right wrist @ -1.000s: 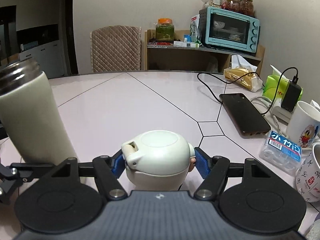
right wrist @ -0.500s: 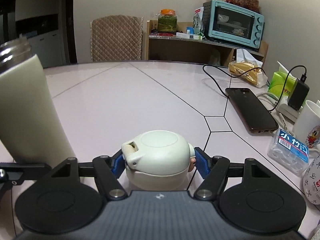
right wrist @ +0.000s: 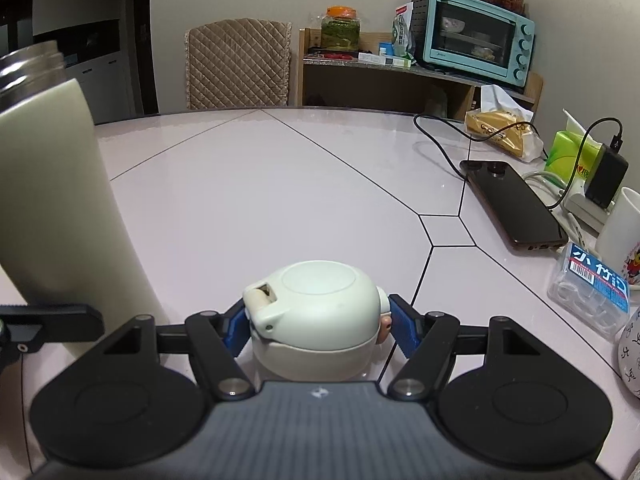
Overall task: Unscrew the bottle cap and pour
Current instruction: 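Lower the white cap onto the table beside the bottle with the right gripper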
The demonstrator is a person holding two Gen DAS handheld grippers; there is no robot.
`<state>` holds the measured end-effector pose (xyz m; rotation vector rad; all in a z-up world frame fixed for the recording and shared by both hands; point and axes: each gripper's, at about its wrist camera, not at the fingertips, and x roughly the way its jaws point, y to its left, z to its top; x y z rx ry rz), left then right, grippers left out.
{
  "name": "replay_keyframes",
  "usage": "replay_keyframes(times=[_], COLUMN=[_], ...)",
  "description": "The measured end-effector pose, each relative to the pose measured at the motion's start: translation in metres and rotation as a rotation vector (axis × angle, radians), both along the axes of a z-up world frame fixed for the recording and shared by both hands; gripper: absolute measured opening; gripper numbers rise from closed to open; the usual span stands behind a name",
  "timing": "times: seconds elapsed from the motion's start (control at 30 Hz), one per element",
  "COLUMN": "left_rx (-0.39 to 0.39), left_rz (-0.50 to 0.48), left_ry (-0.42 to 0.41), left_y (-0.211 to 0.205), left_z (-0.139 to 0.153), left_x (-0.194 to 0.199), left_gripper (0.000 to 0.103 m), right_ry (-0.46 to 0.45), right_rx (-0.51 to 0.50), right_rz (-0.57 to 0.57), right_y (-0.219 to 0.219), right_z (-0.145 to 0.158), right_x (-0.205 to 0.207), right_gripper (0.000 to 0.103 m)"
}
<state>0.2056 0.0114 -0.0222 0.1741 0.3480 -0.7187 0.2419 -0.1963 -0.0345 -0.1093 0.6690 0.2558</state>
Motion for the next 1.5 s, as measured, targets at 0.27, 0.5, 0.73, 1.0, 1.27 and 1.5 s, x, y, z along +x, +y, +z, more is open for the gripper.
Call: replay_keyframes(times=[0.27, 0.5, 0.73, 1.0, 1.27, 1.5], left_rx=[0.000, 0.001, 0.002, 0.001, 0.003, 0.003], left_rz=[0.002, 0.002, 0.001, -0.001, -0.002, 0.002], left_ry=[-0.001, -0.001, -0.001, -0.002, -0.003, -0.002], left_y=[0.001, -0.001, 0.001, 0.003, 0.003, 0.001], left_z=[-0.002, -0.001, 0.001, -0.001, 0.000, 0.000], left_x=[0.000, -0.001, 0.000, -0.001, -0.001, -0.002], left_gripper=[0.072, 0.072, 0.072, 0.072, 0.072, 0.072], right_ry=[0.003, 0.007, 0.005, -0.009, -0.008, -0.017], right_rx=[-0.003, -0.005, -0.014, -0.010, -0.005, -0.002], right_rz=[0.004, 0.010, 0.010, 0.013, 0.016, 0.015], right_y=[-0.008, -0.018, -0.016, -0.015, -0.011, -0.011], right_z=[-0.002, -0.001, -0.003, -0.002, -0.002, -0.002], right_x=[0.007, 0.016, 0.012, 0.006, 0.004, 0.001], right_gripper=[0.072, 0.072, 0.079, 0.083, 0.083, 0.084])
